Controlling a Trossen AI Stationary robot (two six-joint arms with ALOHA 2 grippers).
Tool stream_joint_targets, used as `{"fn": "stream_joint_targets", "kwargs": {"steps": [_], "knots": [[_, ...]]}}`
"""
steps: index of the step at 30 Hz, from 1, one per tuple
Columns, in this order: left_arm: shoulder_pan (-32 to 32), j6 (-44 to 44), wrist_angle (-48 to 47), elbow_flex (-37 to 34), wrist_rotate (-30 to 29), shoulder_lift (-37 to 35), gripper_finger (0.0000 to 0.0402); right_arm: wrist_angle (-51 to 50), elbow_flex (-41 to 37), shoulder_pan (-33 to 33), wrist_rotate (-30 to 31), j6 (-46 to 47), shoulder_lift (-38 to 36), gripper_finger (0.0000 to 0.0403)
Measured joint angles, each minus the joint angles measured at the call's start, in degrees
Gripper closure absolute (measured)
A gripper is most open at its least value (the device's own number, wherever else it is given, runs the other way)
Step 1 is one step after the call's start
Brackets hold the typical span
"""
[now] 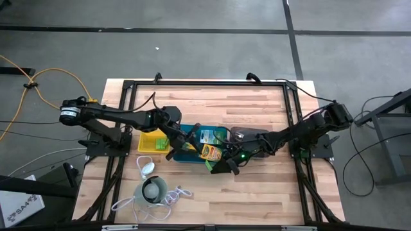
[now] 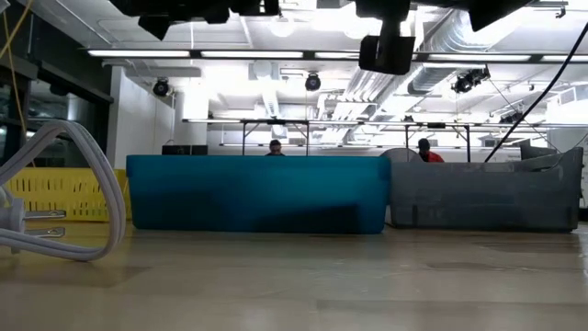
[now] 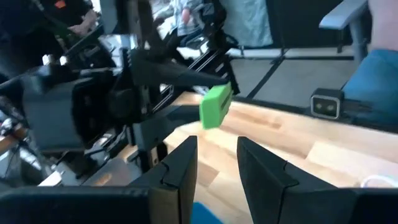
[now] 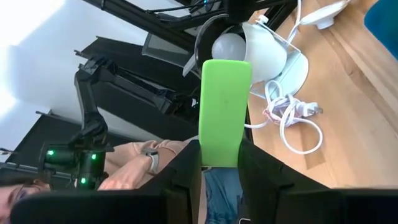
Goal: Pick & Place School Supplies
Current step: Put the green eraser into the yellow bin
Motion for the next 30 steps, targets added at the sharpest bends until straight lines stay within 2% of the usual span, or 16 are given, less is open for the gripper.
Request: {"fn": "stream_joint_targets", "kwargs": {"steps": [8,12,18,21,30], "knots": [[-0.7,-0.6,4.9,0.0,-0.2,2.6,0.0293,0.0,0.0,0.2,0.5,0.0,0.0,0.0321],[0.9,-1.0,6.1,0.0,-1.4,3.5,0.0293,0.0,0.0,1.1,1.1,0.0,0.0,0.0321],[2.8,-7.2,9.0,0.0,6.7,3.5,0.0293,0.0,0.0,1.9,1.3,0.0,0.0,0.0321],[2.5,-9.6,8.5,0.0,8.9,3.7,0.0293,0.0,0.0,1.8,1.3,0.0,0.0,0.0321],[1.6,-8.0,10.7,0.1,8.7,5.3,0.0293,0.0,0.0,1.7,1.3,0.0,0.0,0.0321]]}}
